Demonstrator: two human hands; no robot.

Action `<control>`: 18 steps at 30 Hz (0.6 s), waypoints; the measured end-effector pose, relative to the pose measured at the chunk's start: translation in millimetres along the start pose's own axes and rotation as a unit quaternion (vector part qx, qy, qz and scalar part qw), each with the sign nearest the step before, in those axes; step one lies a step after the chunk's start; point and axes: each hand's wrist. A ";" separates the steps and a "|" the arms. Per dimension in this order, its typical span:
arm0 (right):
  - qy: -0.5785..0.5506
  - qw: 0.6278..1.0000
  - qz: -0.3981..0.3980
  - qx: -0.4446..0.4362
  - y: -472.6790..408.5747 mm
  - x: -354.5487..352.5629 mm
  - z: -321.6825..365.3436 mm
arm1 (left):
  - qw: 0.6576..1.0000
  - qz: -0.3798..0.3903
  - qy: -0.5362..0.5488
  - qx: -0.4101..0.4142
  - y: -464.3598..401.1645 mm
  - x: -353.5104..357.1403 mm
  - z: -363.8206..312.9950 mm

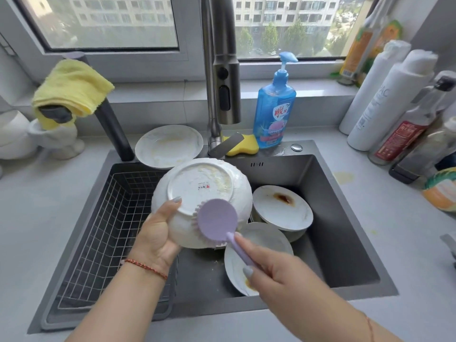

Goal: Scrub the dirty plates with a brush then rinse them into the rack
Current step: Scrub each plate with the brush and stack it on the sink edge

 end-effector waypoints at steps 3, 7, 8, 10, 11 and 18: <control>-0.006 0.999 -0.034 0.015 -6.9 -14.6 -5.2 | 0.999 -0.003 0.026 0.042 0.3 -0.6 -2.3; 0.000 0.994 -0.107 0.024 -33.9 -44.1 -9.0 | 0.998 -0.013 0.021 0.050 2.7 0.1 -0.5; -0.007 0.993 -0.118 0.022 -37.8 -50.0 -7.4 | 0.998 -0.009 0.025 0.048 4.0 1.3 0.7; -0.015 0.991 -0.131 -0.003 -38.5 -53.0 -4.6 | 0.998 -0.003 0.037 0.048 5.0 5.5 0.8; -0.013 0.991 -0.129 -0.014 -35.6 -50.1 -1.9 | 0.998 -0.004 0.047 0.048 4.9 7.1 0.4; -0.018 0.999 -0.014 -0.029 -3.9 -12.3 0.4 | 0.993 -0.024 0.106 0.034 3.1 6.5 -6.6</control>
Point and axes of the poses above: each hand's wrist, its own y-axis away from the middle knuckle, its own x-axis out of the palm, z = x × y, and after that the axes turned 11 degrees about -z, right-handed
